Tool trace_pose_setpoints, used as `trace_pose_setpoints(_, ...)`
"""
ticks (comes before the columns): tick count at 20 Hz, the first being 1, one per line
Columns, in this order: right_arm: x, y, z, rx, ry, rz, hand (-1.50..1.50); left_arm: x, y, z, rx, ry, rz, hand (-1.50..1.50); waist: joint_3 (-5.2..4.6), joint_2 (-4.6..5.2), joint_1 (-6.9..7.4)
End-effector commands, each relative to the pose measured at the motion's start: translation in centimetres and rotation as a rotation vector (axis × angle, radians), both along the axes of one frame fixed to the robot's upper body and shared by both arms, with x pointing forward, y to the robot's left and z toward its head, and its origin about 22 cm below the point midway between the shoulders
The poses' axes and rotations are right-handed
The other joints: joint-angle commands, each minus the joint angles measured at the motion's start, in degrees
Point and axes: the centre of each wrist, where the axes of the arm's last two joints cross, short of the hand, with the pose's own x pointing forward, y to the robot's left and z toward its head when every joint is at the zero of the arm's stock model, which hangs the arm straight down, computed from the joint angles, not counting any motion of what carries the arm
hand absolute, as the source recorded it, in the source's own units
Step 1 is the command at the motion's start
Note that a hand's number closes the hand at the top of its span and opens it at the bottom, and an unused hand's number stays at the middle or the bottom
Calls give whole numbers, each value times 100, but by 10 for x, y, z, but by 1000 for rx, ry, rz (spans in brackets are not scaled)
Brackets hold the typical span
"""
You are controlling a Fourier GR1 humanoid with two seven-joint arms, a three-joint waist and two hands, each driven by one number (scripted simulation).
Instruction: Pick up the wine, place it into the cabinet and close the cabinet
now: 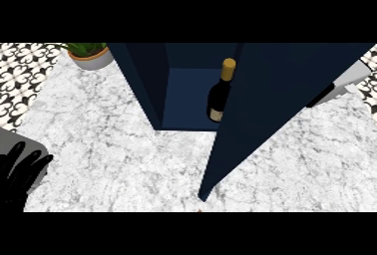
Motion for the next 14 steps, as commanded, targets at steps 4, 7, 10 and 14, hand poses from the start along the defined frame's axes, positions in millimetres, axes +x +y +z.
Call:
trace_pose_setpoints(4, -26, 49, -2, 24, -22, 52, 150, -18, 48, -4, 21, -5, 68, -150, -4, -16, 91)
trace_pose_setpoints(7, -15, 61, 1, 33, -77, -2, 150, -15, 62, 2, 43, 9, 54, -150, -13, -17, 138)
trace_pose_setpoints(10, -8, 60, 9, 138, -94, -95, 150, -17, 77, 1, 51, -13, 44, -150, -15, -1, 139)
trace_pose_setpoints(14, 10, 72, 14, 155, -116, -154, 150, -17, 92, 11, 33, -16, 28, -150, -14, 40, 218)
